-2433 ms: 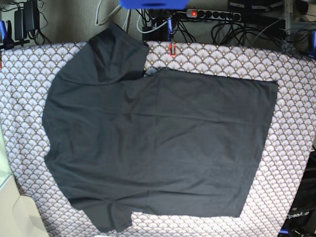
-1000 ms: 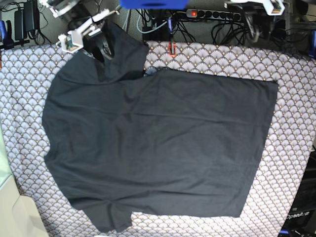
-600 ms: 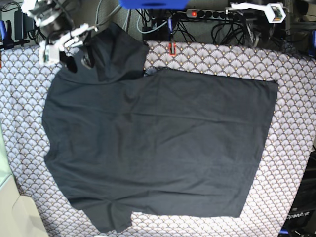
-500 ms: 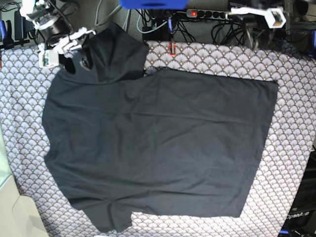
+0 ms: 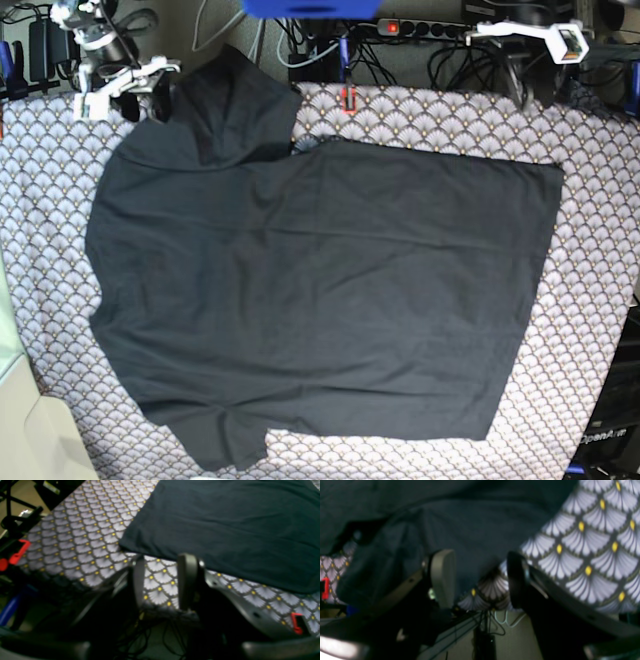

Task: Fold the T-shirt properly
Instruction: 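Move the right gripper to the shirt's shoulder corner and pinch it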

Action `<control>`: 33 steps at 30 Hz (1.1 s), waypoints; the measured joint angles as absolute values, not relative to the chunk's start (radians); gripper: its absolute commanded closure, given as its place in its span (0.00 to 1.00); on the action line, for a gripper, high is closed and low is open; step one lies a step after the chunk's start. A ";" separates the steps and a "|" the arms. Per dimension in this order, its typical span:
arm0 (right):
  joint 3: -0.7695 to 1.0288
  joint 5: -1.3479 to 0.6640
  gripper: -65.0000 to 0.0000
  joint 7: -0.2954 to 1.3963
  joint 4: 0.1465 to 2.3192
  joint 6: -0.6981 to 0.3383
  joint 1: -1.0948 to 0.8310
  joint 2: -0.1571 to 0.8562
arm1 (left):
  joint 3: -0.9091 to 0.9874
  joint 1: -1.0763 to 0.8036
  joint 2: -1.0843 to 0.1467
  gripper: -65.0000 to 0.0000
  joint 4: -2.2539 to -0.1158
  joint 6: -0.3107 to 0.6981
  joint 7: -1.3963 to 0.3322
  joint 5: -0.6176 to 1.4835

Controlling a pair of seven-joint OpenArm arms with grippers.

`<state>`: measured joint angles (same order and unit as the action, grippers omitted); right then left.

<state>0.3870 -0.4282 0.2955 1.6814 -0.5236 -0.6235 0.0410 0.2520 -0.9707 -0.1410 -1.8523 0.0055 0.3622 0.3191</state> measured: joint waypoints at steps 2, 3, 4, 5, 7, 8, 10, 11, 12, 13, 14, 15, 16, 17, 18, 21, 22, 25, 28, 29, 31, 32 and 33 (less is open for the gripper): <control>0.386 -0.428 0.47 0.292 1.658 -0.524 -0.621 0.041 | 0.252 -0.965 -0.141 0.66 -1.852 0.006 0.363 0.319; 0.385 -0.434 0.47 0.284 1.651 -0.527 -0.621 0.040 | 0.252 -0.966 -0.141 0.66 -1.852 0.006 0.363 0.319; 0.385 -0.435 0.47 0.277 1.645 -0.536 -0.621 0.036 | 0.252 -0.966 -0.141 0.66 -1.852 0.006 0.362 0.319; 0.386 -0.435 0.47 0.273 1.640 -0.554 -0.620 0.029 | 0.252 -0.966 -0.141 0.66 -1.852 0.004 0.363 0.320; 0.389 -0.436 0.47 0.274 1.640 -0.581 -0.621 0.008 | 0.253 -0.966 -0.140 0.66 -1.852 0.005 0.363 0.319; 0.384 -0.436 0.47 0.273 1.640 -0.581 -0.621 0.005 | 0.252 -0.966 -0.139 0.66 -1.852 0.005 0.362 0.319; 0.382 -0.435 0.47 0.277 1.640 -0.583 -0.618 0.005 | 0.253 -0.966 -0.139 0.66 -1.852 0.005 0.362 0.319; 0.384 -0.435 0.47 0.277 1.640 -0.583 -0.618 0.001 | 0.253 -0.966 -0.138 0.66 -1.852 0.004 0.363 0.319; 0.383 -0.435 0.47 0.276 1.640 -0.583 -0.619 -0.003 | 0.253 -0.966 -0.139 0.66 -1.852 0.004 0.363 0.319; 0.383 -0.436 0.48 0.276 1.640 -0.583 -0.619 -0.005 | 0.253 -0.966 -0.138 0.66 -1.852 0.004 0.362 0.319; 0.383 -0.435 0.49 0.276 1.640 -0.583 -0.618 -0.006 | 0.253 -0.966 -0.138 0.66 -1.852 0.005 0.363 0.319; 0.383 -0.436 0.52 0.277 1.640 -0.584 -0.618 -0.006 | 0.253 -0.966 -0.138 0.66 -1.852 0.005 0.363 0.319; 0.383 -0.435 0.55 0.277 1.641 -0.584 -0.619 -0.006 | 0.253 -0.966 -0.138 0.66 -1.852 0.005 0.363 0.319; 0.383 -0.435 0.59 0.278 1.642 -0.583 -0.618 -0.006 | 0.253 -0.966 -0.138 0.66 -1.852 0.004 0.363 0.319; 0.383 -0.435 0.63 0.283 1.642 -0.583 -0.615 -0.006 | 0.253 -0.966 -0.138 0.66 -1.852 0.004 0.363 0.319; 0.382 -0.430 0.78 0.297 1.640 -0.583 -0.593 -0.006 | 0.253 -0.966 -0.138 0.66 -1.852 0.004 0.363 0.319; 0.381 -0.432 0.84 0.295 1.640 -0.583 -0.591 -0.006 | 0.253 -0.967 -0.138 0.66 -1.852 0.004 0.363 0.319; 0.381 -0.427 0.97 0.301 1.641 -0.583 -0.594 -0.006 | 0.253 -0.967 -0.138 0.66 -1.852 0.004 0.363 0.319; 0.381 -0.427 1.00 0.300 1.641 -0.583 -0.594 -0.006 | 0.253 -0.975 -0.138 0.66 -1.852 0.004 0.363 0.319; 0.381 -0.427 1.00 0.300 1.641 -0.583 -0.593 -0.006 | 0.253 -0.976 -0.137 0.66 -1.852 0.004 0.363 0.319; 0.381 -0.427 1.00 0.305 1.648 -0.584 -0.594 -0.002 | 0.253 -0.976 -0.137 0.66 -1.852 0.004 0.363 0.319; 0.380 -0.426 1.00 0.308 1.658 -0.584 -0.595 0.005 | 0.253 -0.974 -0.136 0.66 -1.852 0.004 0.362 0.319; 0.381 -0.426 1.00 0.307 1.673 -0.584 -0.594 0.011 | 0.253 -0.974 -0.135 0.66 -1.852 0.004 0.363 0.319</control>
<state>0.3805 -0.4259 0.3073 1.6730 -0.5838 -0.5941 0.0109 0.2527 -0.9741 -0.1352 -1.8519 0.0040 0.3626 0.3191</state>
